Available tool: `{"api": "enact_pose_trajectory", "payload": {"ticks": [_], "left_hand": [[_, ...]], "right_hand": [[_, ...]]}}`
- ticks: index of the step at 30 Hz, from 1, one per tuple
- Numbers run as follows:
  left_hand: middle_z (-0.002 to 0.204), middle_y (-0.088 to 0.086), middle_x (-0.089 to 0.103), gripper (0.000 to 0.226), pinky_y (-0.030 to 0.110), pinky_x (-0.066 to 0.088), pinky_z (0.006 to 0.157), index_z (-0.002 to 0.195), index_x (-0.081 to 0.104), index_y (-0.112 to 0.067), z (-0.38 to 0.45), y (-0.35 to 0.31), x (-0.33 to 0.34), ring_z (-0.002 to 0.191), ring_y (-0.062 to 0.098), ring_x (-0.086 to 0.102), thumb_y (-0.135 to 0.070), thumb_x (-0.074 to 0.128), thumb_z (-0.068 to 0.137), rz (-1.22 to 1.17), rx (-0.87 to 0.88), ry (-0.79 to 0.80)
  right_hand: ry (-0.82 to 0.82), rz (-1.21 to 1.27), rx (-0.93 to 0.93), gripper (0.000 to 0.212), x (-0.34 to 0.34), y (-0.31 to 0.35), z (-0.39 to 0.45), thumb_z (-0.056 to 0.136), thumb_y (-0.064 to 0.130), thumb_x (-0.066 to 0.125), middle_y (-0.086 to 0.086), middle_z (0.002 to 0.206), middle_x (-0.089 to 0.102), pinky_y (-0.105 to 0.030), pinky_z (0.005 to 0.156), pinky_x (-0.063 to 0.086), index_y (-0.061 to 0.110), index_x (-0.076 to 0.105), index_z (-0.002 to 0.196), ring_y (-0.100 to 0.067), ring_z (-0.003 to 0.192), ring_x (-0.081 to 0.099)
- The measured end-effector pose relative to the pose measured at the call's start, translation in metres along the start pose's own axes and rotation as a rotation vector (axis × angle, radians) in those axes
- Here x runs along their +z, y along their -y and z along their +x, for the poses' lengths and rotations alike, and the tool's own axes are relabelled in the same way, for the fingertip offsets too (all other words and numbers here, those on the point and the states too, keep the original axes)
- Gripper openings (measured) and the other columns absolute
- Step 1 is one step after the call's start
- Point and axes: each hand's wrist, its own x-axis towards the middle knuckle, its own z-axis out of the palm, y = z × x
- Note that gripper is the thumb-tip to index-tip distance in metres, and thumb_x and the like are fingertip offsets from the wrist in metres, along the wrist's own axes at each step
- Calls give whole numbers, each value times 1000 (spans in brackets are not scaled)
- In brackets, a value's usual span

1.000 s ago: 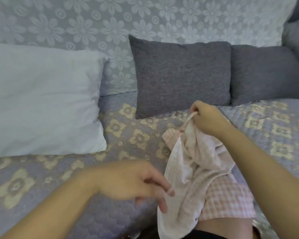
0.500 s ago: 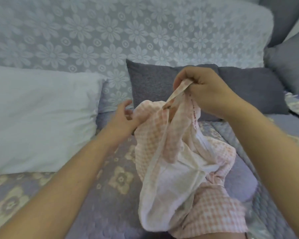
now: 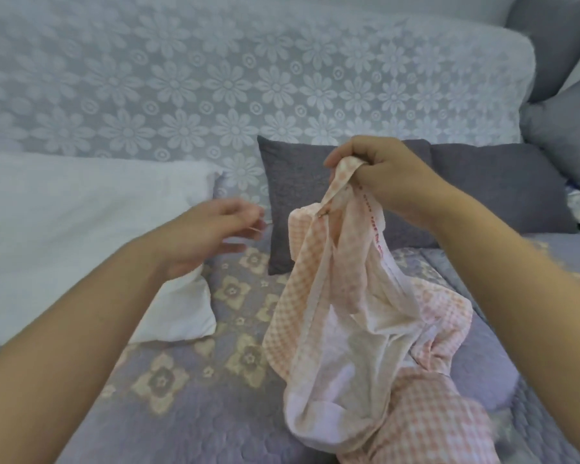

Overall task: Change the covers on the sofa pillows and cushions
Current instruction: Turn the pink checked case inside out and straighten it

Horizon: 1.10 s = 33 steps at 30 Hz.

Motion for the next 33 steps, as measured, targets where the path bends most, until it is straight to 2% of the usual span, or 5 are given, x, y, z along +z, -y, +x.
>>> {"api": "enact_pose_trajectory", "payload": {"ticks": [8, 15, 22, 28, 33], "left_hand": [[95, -4, 71, 28, 25, 46, 86, 101, 71, -21, 4, 14, 49, 87, 7, 64, -42, 55, 100, -276, -105, 155], [61, -1, 43, 37, 31, 33, 53, 67, 50, -22, -37, 8, -6, 53, 16, 43, -23, 55, 103, -139, 170, -366], [92, 21, 66, 26, 29, 54, 60, 102, 68, 2, -111, 48, -70, 81, 31, 63, -19, 54, 102, -176, -147, -449], [127, 31, 64, 39, 53, 42, 110, 128, 61, 10, -183, 160, -88, 121, 40, 60, -16, 53, 100, -491, -591, -492], [120, 24, 71, 34, 43, 51, 99, 121, 67, 5, -205, 203, -77, 113, 34, 69, -18, 60, 97, -542, -719, -411]], "right_hand": [[123, 38, -63, 32, 16, 20, 3, 100, 7, 49, 14, 92, 71, -14, 71, 50, 26, 75, 97, 0, 86, 66], [189, -55, 36, 21, 31, -16, 4, 101, 15, 57, 9, 90, 74, -21, 70, 52, 25, 76, 95, -7, 86, 70], [-173, -340, -36, 15, 149, -53, -23, 96, 23, 62, 0, 108, 51, -31, 74, 43, 18, 62, 110, -16, 85, 51], [594, -226, 138, 21, 248, -73, -127, 98, 34, 58, 10, 77, 62, -30, 68, 49, 26, 61, 79, -5, 70, 57], [581, -210, 316, 16, 289, -71, -147, 98, 27, 52, 3, 84, 62, -31, 68, 45, 18, 57, 85, -18, 80, 61]]}}
